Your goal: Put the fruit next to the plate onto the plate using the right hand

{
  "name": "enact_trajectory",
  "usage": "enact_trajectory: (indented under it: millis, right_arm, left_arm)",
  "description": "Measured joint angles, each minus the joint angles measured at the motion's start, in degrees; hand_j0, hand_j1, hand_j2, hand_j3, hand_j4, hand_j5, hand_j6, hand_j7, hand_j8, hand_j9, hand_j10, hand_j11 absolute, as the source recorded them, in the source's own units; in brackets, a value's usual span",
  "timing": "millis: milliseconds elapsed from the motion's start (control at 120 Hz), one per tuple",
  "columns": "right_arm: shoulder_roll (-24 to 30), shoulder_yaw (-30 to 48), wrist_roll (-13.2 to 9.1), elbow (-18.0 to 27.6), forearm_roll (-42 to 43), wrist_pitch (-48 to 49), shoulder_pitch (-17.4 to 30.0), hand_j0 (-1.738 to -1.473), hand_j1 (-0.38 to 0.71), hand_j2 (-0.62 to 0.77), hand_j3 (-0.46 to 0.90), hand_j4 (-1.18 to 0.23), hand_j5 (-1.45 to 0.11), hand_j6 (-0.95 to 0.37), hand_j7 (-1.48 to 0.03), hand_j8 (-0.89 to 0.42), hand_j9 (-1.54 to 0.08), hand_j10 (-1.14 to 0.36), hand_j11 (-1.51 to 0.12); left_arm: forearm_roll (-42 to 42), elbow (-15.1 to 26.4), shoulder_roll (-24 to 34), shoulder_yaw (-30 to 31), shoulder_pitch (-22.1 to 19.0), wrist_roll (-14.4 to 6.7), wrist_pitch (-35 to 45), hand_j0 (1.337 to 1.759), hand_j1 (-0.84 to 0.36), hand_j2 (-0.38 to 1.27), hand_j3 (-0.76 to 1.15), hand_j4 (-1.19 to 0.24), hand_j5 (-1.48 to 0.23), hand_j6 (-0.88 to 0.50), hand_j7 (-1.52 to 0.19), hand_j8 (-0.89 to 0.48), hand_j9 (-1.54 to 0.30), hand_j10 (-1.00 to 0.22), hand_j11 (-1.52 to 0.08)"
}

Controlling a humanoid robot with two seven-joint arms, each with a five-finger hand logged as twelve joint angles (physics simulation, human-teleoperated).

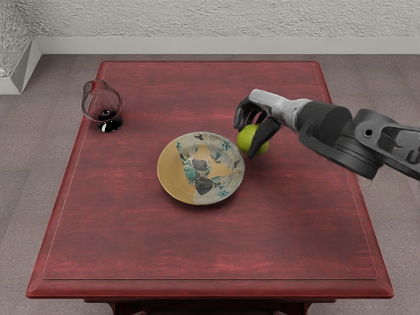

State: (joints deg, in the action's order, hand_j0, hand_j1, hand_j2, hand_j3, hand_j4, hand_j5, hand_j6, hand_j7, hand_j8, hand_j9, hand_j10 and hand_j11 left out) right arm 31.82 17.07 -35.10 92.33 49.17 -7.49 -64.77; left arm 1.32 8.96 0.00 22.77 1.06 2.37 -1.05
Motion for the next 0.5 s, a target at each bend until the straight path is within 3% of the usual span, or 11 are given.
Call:
enact_trajectory:
  millis: [258, 367, 500]
  right_arm:
    - [-5.5, 0.6, 0.1, -0.2, -1.0, 1.1, -0.7, -1.654, 0.23, 0.54, 0.0, -0.82, -1.13, -0.7, -1.09, -0.41, -1.11, -0.43, -1.1]
    - [-9.0, 0.8, 0.1, -2.0, -1.1, 1.3, -0.8, -1.655, 0.24, 0.6, 0.0, -0.82, -1.13, -0.74, -1.09, -0.41, -1.11, -0.44, -1.1]
    - [-12.7, 0.6, 0.1, -4.9, -0.8, 1.5, -0.8, -1.656, 0.27, 0.58, 0.0, -0.82, -1.14, -0.79, -1.09, -0.38, -1.12, -0.41, -1.1]
  left_arm:
    - [0.0, 0.0, 0.0, 0.0, 0.0, 0.0, 0.0, 1.658, 0.07, 0.05, 0.0, -0.23, -0.3, -0.23, -0.3, -0.23, -0.3, -0.23, -0.3]
    - [0.0, 0.0, 0.0, 0.0, 0.0, 0.0, 0.0, 1.658, 0.07, 0.05, 0.0, -0.23, -0.3, -0.23, -0.3, -0.23, -0.3, -0.23, -0.3]
    - [0.0, 0.0, 0.0, 0.0, 0.0, 0.0, 0.0, 1.658, 0.07, 0.05, 0.0, -0.23, -0.3, -0.23, -0.3, -0.23, -0.3, -0.23, -0.3]
